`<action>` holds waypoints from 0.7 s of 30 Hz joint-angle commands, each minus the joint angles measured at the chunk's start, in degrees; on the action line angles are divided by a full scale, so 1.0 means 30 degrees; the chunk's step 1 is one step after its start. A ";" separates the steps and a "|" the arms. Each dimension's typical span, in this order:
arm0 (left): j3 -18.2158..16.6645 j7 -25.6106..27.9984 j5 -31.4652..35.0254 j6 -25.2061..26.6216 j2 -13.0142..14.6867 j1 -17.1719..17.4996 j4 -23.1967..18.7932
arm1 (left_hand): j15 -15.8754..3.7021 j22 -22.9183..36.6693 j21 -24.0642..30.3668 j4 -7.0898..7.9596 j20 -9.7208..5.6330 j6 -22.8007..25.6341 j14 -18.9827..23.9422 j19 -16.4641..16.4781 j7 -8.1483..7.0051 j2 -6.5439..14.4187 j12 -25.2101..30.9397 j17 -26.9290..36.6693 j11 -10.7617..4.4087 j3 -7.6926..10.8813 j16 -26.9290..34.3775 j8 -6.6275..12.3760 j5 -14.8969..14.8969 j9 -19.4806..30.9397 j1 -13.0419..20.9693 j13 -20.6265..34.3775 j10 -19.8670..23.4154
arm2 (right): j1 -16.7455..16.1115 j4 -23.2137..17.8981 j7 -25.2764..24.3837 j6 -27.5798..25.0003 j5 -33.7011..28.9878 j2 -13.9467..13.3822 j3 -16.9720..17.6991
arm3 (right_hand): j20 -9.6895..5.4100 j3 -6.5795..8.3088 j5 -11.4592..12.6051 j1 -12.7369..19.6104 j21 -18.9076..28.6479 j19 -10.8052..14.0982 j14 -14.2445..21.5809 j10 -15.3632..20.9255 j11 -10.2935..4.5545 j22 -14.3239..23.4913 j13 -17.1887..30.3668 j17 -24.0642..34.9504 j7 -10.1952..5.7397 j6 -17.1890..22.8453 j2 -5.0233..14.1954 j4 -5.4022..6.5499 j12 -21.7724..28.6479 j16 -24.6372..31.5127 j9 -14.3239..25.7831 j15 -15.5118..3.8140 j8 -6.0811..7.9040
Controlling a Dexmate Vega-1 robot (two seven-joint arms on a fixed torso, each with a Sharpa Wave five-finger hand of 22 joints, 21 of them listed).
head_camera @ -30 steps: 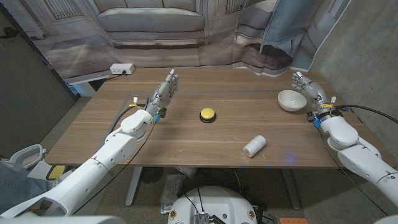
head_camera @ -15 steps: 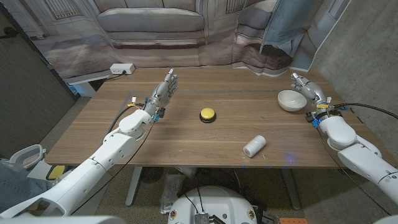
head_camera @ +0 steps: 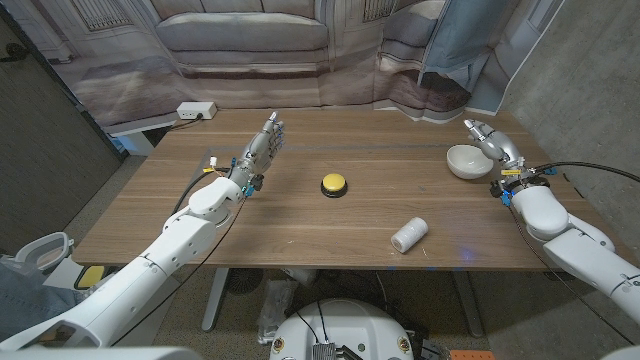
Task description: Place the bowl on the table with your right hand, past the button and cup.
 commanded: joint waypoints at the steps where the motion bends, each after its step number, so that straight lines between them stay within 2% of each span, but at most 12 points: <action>1: -0.0077 0.0230 0.0026 0.0523 0.0378 0.0135 -0.0544 | 0.0024 0.0098 0.0065 0.0062 -0.1030 0.0002 0.0020 -0.0040 -0.0023 0.0063 0.0013 0.0048 0.0012 -0.0155 0.0033 -0.0042 0.0098 0.0044 0.0237 0.0048 -0.0174 | -0.0263 -0.0389 -0.1011 -0.0608 -0.1470 -0.0329 0.0081 | -0.0755 0.0051 0.0031 0.0240 -0.0029 -0.0076 0.0023 0.0146 -0.0086 0.0078 0.0075 0.0048 -0.0060 0.0173 -0.0031 -0.0111 -0.0005 -0.0013 0.0094 0.0013 0.0043; 21: -0.0177 0.0528 0.0200 0.0486 0.0546 0.0458 -0.1050 | 0.0035 0.0101 0.0057 0.0058 -0.0969 -0.0004 0.0034 -0.0075 -0.0018 0.0103 0.0014 0.0051 0.0097 -0.0233 0.0038 -0.0056 0.0079 0.0047 0.0290 0.0049 -0.0168 | -0.1290 -0.1107 -0.1750 -0.1589 -0.2744 -0.0994 0.0563 | -0.0797 0.0046 0.0065 0.0369 -0.0068 -0.0067 0.0034 0.0209 -0.0078 0.0073 0.0082 0.0042 -0.0116 0.0275 -0.0055 -0.0211 -0.0008 -0.0046 0.0101 -0.0070 0.0049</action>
